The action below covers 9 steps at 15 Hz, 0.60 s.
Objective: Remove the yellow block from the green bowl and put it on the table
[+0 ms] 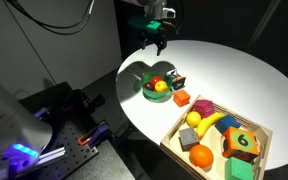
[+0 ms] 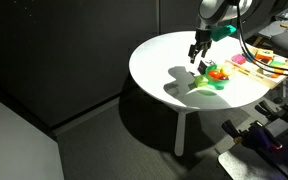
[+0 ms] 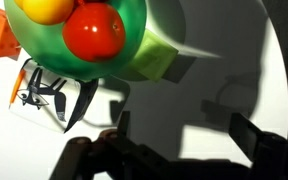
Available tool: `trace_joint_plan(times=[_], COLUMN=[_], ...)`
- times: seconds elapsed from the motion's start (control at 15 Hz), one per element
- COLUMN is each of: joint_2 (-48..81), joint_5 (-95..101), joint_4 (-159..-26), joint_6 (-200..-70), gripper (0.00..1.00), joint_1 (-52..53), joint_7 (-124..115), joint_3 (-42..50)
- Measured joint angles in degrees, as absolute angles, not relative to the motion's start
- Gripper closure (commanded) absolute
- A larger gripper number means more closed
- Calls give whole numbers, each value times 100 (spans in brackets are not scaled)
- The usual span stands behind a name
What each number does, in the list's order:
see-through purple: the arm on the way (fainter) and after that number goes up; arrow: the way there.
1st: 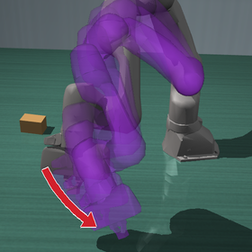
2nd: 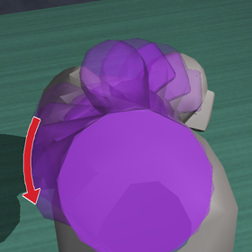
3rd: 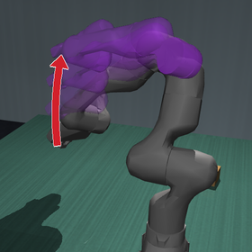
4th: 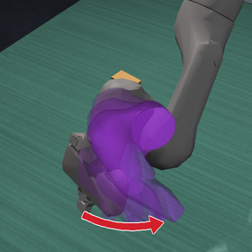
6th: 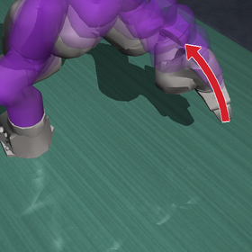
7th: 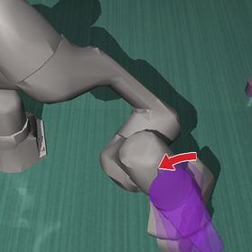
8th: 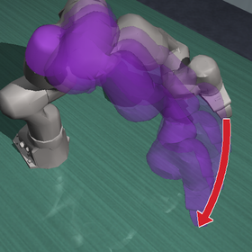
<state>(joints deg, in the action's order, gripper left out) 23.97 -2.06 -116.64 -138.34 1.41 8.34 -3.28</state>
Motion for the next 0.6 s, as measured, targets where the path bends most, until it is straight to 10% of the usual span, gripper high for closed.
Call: trace_joint_plan(times=[0.6], joint_2=[1432], joint_5=[-243], joint_4=[-12087], joint_6=[-13217], gripper=[0], joint_1=[0], joint_7=[822], joint_3=[-146])
